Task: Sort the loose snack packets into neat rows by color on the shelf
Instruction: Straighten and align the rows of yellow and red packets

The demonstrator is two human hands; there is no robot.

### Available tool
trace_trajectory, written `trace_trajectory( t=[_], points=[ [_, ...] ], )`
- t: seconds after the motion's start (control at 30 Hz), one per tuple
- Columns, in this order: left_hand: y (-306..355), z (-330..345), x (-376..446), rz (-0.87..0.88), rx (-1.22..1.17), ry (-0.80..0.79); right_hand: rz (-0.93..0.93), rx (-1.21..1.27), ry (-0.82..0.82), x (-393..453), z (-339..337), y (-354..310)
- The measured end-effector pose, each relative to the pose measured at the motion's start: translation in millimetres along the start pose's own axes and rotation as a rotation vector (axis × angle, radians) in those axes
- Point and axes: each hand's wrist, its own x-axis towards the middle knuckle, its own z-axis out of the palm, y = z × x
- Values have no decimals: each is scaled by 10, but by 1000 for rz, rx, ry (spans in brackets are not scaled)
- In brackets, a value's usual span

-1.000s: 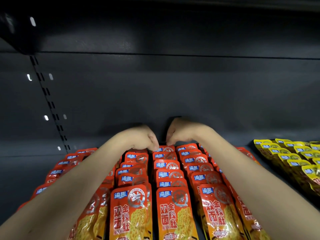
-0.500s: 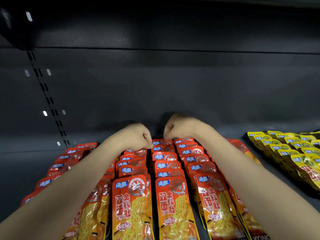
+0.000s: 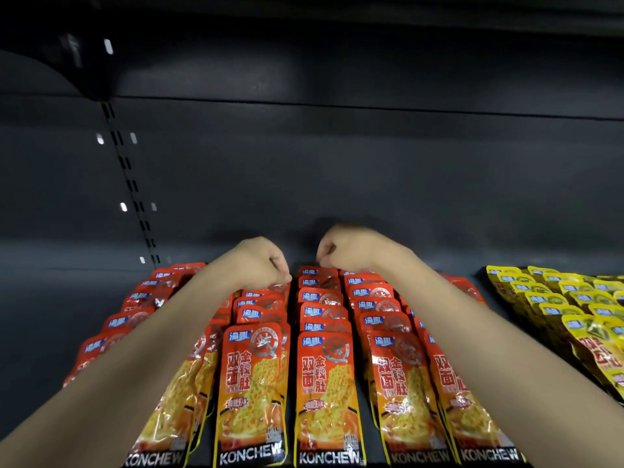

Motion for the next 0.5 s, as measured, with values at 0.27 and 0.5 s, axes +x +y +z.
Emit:
trace_trajectory(
  t=[0.27, 0.5],
  points=[
    [-131, -73, -74, -22, -55, 22, -54, 39, 19, 3, 127, 14],
    [-371, -346, 57, -22, 12, 15, -36, 33, 16, 200, 118, -143]
  ],
)
